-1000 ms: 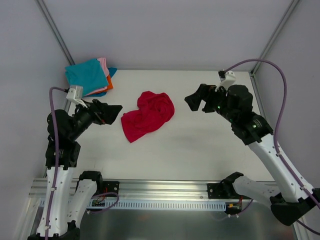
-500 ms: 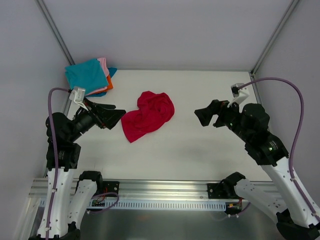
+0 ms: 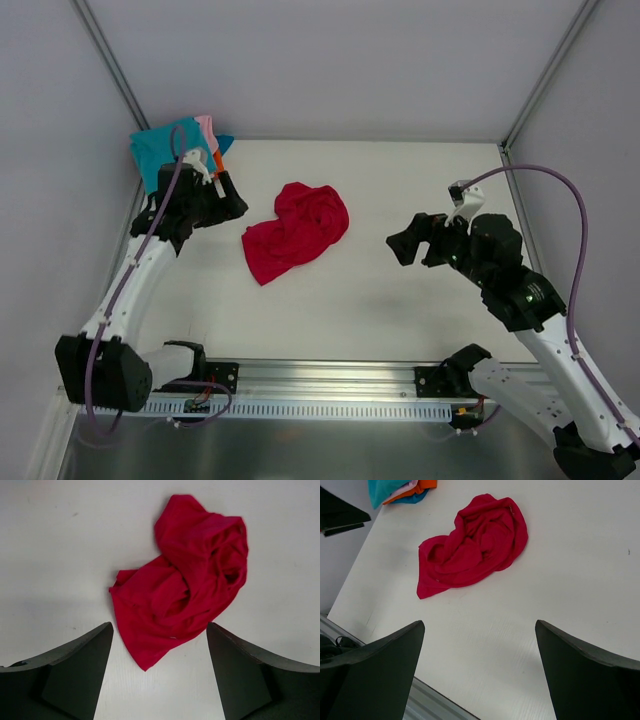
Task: Fold and stack the t-shirts
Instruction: Flatten out the tshirt
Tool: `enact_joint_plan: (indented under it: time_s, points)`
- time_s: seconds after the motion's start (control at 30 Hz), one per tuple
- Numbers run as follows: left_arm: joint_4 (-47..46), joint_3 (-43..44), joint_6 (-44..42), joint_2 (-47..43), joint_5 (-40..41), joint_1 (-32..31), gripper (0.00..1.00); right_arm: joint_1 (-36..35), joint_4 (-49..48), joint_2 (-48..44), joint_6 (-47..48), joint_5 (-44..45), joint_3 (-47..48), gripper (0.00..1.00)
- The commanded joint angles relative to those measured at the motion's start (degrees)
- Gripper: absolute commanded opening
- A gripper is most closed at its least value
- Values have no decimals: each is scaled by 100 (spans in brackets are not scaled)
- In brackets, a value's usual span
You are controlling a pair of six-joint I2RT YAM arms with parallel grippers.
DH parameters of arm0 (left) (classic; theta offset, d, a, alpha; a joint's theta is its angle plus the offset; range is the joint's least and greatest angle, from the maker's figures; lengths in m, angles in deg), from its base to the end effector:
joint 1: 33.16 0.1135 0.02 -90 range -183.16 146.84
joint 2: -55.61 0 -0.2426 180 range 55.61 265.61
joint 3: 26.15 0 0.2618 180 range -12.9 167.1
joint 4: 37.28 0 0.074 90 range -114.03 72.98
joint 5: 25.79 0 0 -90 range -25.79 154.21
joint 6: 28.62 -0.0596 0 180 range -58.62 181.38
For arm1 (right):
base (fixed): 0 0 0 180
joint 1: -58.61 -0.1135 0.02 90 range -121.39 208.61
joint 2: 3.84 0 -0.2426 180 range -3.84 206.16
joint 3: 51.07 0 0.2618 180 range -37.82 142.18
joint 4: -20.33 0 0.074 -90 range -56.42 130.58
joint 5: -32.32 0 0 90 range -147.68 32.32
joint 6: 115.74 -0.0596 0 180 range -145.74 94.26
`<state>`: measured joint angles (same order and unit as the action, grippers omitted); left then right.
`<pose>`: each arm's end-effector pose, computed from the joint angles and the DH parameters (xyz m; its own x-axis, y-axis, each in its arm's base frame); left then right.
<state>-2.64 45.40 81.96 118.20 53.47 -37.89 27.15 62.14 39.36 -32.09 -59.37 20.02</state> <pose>0.2845 -0.0347 0.3122 -0.4916 -0.3059 -0.8153 0.0807 0.9162 -0.3924 0.1733 0.1081 0.3699 -0.2643 -0.0321 -0.9639 -0.5200 0.8464 0.1144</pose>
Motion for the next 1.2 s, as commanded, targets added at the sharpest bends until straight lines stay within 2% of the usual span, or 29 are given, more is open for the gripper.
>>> enact_joint_plan:
  time_s: [0.0, 0.03, 0.07, 0.17, 0.4, 0.7, 0.87, 0.97, 1.03, 1.07, 1.1, 1.17]
  points:
    - [321, 602, 323, 788, 696, -492, 76, 9, -26, -250, 81, 99, -80, 100]
    - [322, 751, 385, 1251, 801, -685, 75, 9, -8, -268, 107, 134, -115, 100]
    - [305, 805, 394, 1439, 1028, -1052, 75, 9, 9, -277, 134, 134, -159, 100]
    - [59, 797, 394, 1931, 1398, -1616, 76, 9, 150, -277, 230, 134, -177, 99]
    - [-56, 568, 588, 2591, 1881, -2180, 75, 17, 203, -268, 415, 354, -317, 100]
    - [322, 524, 570, 2952, 3042, -2462, 76, 17, 150, -286, 415, 354, -449, 100]
    - [621, 700, 675, 3330, 3990, -2690, 75, 17, 176, -260, 441, 371, -423, 99]
    - [630, 700, 754, 3462, 4185, -2735, 74, 26, 229, -251, 485, 398, -423, 100]
    - [630, 682, 825, 3532, 4282, -2744, 69, 26, 282, -259, 521, 441, -414, 99]
    - [612, 656, 842, 3541, 4317, -2752, 62, 17, 282, -268, 538, 451, -414, 99]
    - [517, 595, 860, 3532, 4387, -2761, 45, 26, 299, -277, 556, 468, -406, 100]
    - [428, 551, 886, 3506, 4440, -2779, 23, 26, 317, -268, 565, 468, -406, 99]
